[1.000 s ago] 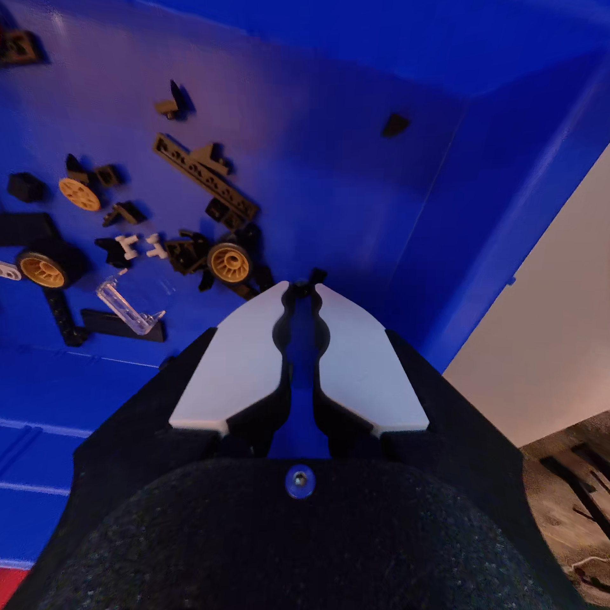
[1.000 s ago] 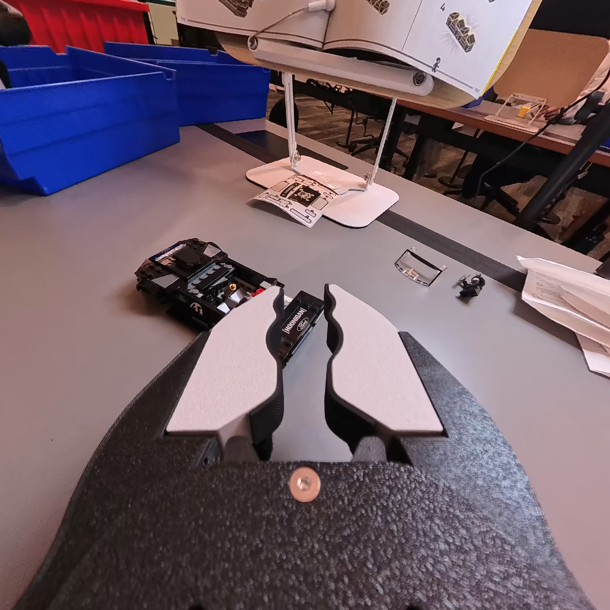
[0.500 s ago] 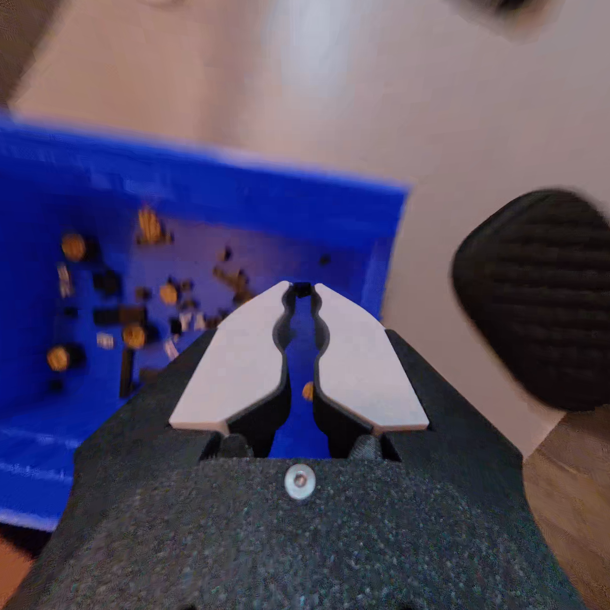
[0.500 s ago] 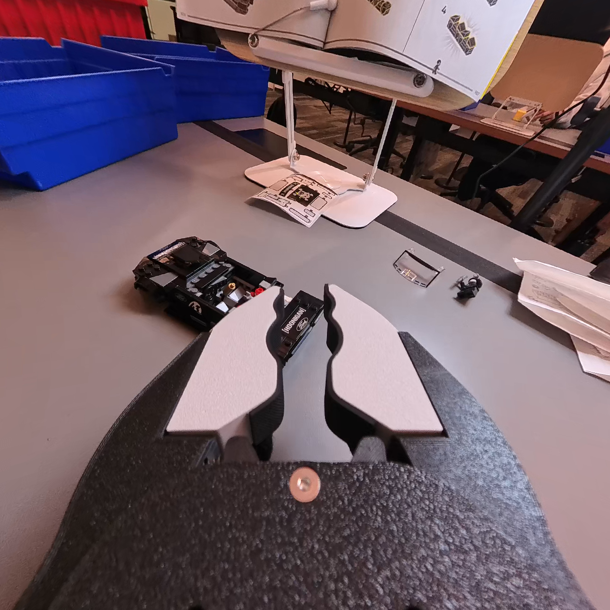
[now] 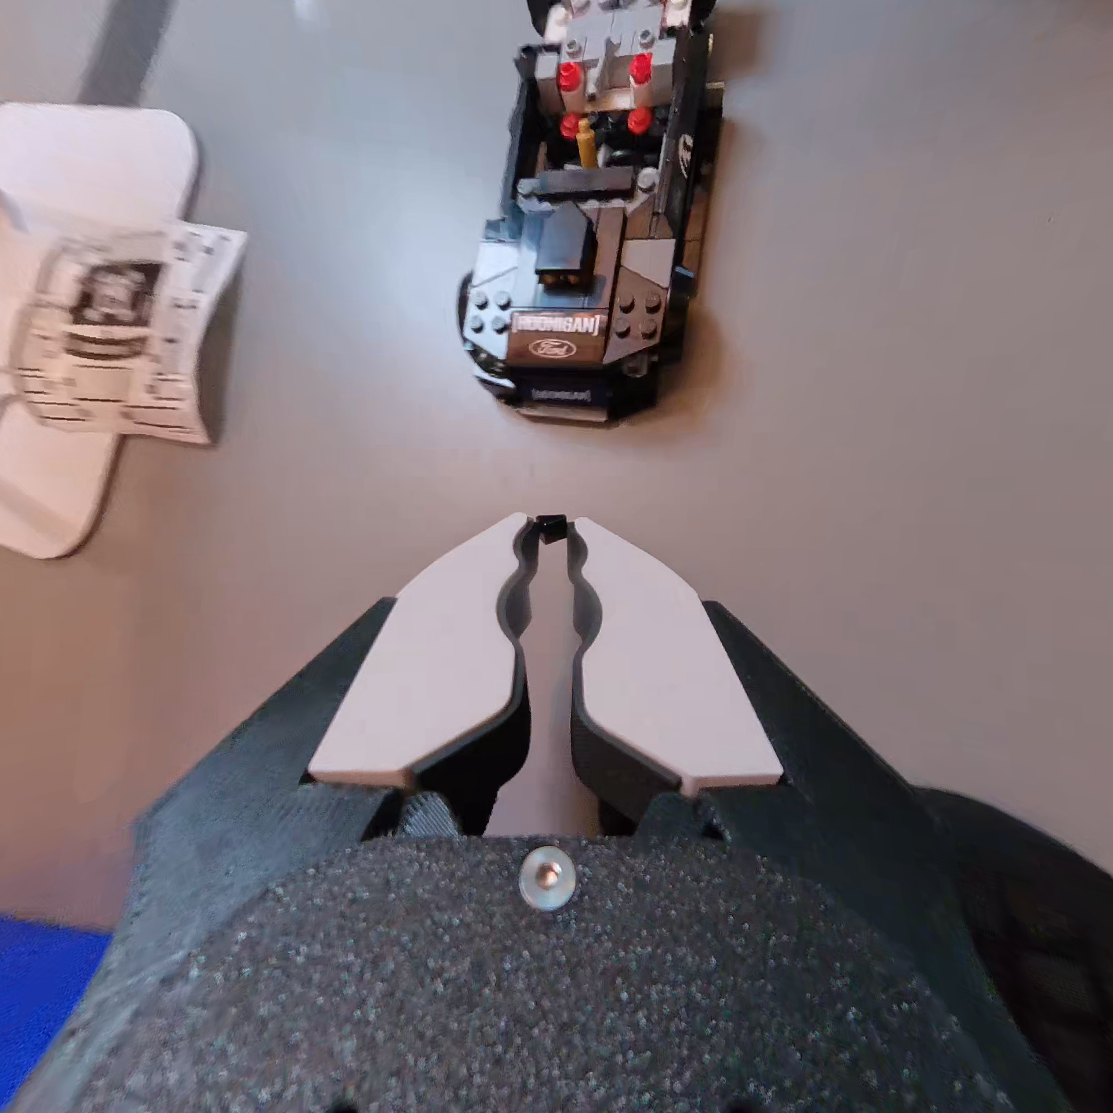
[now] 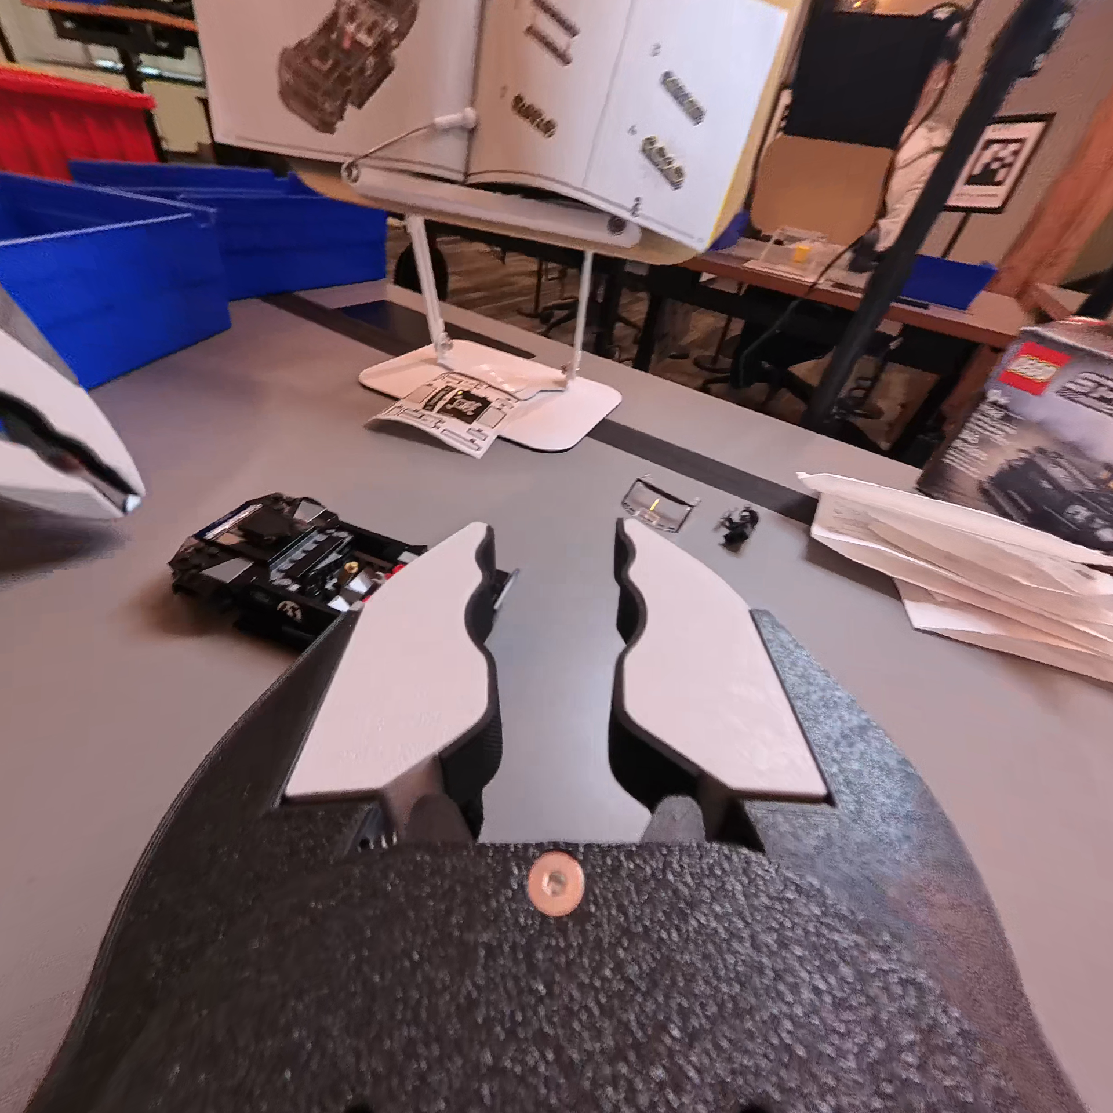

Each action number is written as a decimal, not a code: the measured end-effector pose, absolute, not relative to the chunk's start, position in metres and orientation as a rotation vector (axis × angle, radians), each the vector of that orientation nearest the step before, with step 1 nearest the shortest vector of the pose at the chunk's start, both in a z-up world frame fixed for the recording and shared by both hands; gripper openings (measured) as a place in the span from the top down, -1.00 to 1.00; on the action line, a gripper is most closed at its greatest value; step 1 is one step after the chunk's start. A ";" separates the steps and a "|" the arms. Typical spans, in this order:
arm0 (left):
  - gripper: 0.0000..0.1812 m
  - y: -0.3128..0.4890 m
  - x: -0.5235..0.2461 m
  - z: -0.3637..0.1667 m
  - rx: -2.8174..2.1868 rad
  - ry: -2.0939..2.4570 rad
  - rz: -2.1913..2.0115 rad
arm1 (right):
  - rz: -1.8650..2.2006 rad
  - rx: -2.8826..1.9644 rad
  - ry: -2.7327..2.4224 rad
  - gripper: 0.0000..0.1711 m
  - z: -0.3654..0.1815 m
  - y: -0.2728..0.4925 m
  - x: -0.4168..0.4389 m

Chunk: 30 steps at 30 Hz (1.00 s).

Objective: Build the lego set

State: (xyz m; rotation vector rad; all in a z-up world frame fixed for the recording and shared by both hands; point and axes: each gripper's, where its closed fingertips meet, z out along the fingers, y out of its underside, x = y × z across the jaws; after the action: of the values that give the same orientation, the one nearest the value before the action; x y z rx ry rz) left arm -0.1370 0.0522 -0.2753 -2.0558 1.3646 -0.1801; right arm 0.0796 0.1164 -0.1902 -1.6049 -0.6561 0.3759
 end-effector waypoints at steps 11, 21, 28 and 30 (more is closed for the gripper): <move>0.62 0.055 -0.124 -0.292 -2.111 1.369 -0.222 | 0.274 -1.593 -0.480 0.44 -0.176 0.125 0.120; 0.28 0.028 -0.120 -0.279 -2.138 1.267 -0.523 | 0.292 -1.634 -0.346 0.40 -0.177 0.135 0.144; 0.10 0.023 -0.118 -0.283 -2.117 1.274 -0.505 | 0.291 -1.629 -0.372 0.41 -0.178 0.133 0.139; 0.24 0.029 -0.122 -0.259 -2.029 1.205 -0.459 | 0.288 -1.626 -0.372 0.42 -0.178 0.133 0.140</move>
State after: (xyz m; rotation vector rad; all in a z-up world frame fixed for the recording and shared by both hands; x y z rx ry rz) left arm -0.1220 0.0295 -0.2589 -2.0286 1.2054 -0.4586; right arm 0.1397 0.1332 -0.1778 -1.6264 -0.3722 0.2877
